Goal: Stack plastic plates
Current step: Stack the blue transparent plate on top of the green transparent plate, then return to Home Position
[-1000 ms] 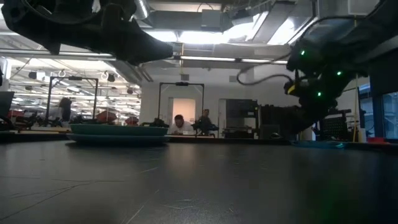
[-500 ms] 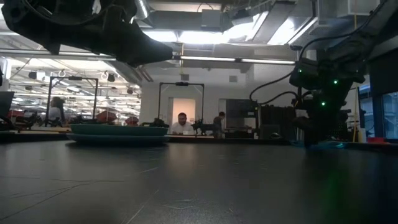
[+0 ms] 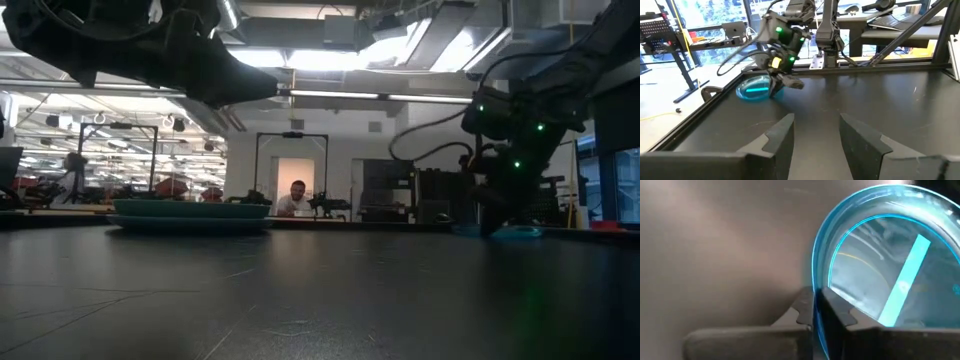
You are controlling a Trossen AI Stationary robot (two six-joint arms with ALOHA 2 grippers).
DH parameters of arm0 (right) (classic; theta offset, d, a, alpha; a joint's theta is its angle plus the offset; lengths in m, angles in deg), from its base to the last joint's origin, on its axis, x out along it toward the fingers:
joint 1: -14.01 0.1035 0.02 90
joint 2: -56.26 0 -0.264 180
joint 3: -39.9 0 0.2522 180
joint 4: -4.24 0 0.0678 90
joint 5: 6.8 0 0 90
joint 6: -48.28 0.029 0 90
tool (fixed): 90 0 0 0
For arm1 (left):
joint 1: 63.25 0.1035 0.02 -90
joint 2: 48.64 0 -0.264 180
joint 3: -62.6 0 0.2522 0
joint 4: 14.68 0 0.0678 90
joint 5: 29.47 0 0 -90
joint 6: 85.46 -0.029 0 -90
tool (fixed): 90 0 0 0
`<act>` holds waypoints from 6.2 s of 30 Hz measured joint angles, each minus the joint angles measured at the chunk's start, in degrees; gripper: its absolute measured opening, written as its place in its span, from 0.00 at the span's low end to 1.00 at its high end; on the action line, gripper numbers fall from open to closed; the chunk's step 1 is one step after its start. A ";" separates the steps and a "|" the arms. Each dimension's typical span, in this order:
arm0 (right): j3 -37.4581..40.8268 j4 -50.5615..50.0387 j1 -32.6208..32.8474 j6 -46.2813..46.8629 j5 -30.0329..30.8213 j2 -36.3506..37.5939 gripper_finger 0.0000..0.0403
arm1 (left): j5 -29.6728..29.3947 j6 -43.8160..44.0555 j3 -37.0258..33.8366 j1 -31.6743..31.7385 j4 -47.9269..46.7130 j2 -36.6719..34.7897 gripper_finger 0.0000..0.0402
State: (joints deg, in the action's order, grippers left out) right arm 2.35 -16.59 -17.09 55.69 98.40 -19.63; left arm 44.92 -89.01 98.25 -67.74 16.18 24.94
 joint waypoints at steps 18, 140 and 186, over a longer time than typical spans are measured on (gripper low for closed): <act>0.02 17.25 38.91 -1.75 -9.03 -5.26 0.01 | 0.02 2.73 0.00 -0.02 0.00 0.00 0.37; 6.79 24.84 30.90 -3.35 -8.85 23.20 0.01 | 15.53 2.45 -15.06 11.23 -16.65 -32.09 0.02; 23.37 9.12 28.82 0.06 -9.42 72.00 0.01 | 14.71 12.15 -21.38 11.21 -44.11 -72.52 0.03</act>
State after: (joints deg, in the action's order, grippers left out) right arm 25.71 -7.47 11.73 55.74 88.98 52.36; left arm 59.62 -76.86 76.88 -56.53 -27.92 -47.58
